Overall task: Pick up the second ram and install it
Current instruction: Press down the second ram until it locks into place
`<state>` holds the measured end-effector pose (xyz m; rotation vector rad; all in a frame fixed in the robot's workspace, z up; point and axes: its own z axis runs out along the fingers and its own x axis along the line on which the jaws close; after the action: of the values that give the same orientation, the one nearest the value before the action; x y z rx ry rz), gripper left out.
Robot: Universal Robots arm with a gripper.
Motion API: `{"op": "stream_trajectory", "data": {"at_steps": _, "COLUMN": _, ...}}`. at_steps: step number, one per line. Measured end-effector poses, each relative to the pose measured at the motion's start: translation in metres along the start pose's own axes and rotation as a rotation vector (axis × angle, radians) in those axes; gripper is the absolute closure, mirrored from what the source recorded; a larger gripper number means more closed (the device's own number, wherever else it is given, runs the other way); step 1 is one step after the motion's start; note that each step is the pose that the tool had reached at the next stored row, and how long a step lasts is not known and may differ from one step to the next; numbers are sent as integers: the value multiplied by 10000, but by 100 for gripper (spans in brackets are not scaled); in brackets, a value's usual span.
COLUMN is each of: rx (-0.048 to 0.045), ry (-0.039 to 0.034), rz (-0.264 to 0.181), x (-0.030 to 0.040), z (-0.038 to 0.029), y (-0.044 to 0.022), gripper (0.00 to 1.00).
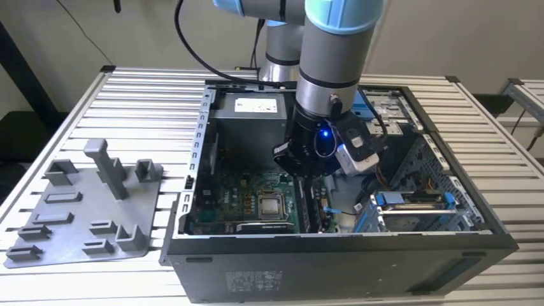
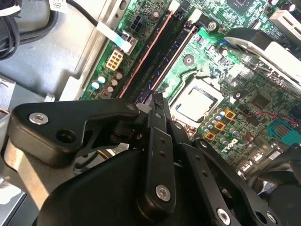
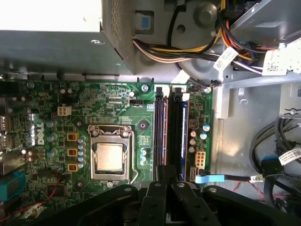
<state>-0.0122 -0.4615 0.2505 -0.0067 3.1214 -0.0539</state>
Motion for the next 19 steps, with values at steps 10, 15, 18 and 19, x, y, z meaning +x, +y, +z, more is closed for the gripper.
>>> {"op": "stream_trajectory", "data": {"at_steps": 10, "rx": -7, "ry": -59, "rz": -926, "x": 0, "z": 4, "y": 1, "gripper": 89}}
{"op": "stream_trajectory", "data": {"at_steps": 15, "rx": -27, "ry": -135, "rz": -1829, "x": 0, "z": 7, "y": 0, "gripper": 89}}
{"op": "stream_trajectory", "data": {"at_steps": 18, "rx": -47, "ry": -177, "rz": -2384, "x": 0, "z": 12, "y": 1, "gripper": 89}}
{"op": "stream_trajectory", "data": {"at_steps": 19, "rx": -49, "ry": -188, "rz": -2563, "x": 1, "z": 15, "y": 0, "gripper": 89}}
